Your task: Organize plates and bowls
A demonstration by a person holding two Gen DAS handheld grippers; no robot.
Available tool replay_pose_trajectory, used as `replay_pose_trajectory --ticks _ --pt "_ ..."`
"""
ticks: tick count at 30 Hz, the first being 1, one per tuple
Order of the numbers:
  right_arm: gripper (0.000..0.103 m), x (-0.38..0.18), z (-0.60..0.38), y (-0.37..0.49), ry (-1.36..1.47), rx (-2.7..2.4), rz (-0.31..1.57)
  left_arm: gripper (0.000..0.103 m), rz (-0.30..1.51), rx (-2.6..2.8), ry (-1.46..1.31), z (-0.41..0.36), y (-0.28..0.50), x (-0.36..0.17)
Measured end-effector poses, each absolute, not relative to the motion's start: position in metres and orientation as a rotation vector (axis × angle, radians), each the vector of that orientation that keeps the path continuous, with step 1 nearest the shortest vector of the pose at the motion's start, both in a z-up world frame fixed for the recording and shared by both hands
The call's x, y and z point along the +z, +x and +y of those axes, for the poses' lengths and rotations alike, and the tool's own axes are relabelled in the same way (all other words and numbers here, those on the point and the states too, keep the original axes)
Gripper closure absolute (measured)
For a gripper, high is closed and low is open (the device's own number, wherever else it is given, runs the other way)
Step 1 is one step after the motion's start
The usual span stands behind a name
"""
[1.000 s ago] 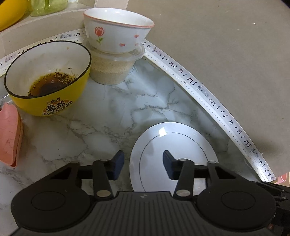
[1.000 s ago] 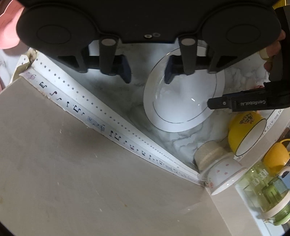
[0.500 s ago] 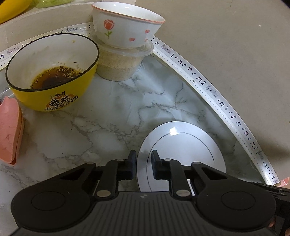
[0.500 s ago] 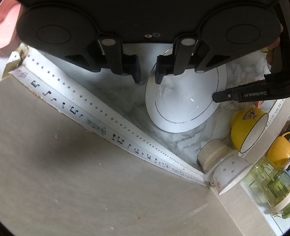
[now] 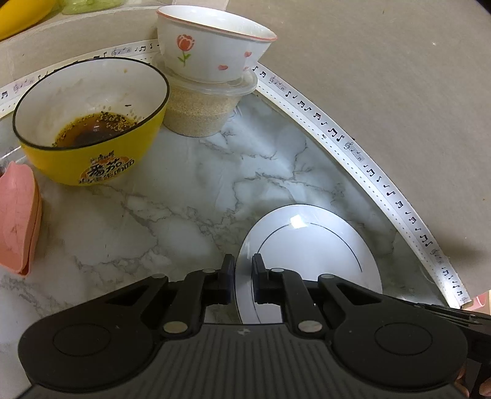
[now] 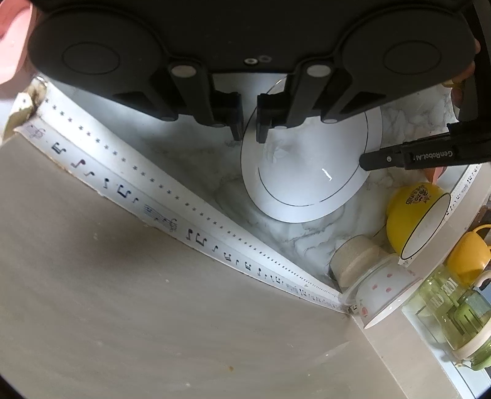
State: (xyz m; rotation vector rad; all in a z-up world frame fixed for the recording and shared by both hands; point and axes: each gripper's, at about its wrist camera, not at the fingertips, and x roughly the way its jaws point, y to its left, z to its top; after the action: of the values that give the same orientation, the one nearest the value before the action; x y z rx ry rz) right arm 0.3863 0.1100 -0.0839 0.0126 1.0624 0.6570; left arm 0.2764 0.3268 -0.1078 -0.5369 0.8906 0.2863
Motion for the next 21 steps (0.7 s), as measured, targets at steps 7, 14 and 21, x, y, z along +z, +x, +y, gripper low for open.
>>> replay_pose_trajectory --ticks 7,14,21 --pt "0.095 -0.077 0.1 0.38 0.023 0.644 1.068 0.092 0.884 0.273 -0.53 0.317 0.263 -0.102" --pt "0.095 -0.065 0.081 0.365 0.027 0.636 1.062 0.092 0.903 0.265 -0.512 0.304 0.246 -0.089" --pt "0.094 -0.055 0.057 0.349 0.039 0.629 1.059 0.092 0.901 0.239 -0.497 0.287 0.225 -0.075"
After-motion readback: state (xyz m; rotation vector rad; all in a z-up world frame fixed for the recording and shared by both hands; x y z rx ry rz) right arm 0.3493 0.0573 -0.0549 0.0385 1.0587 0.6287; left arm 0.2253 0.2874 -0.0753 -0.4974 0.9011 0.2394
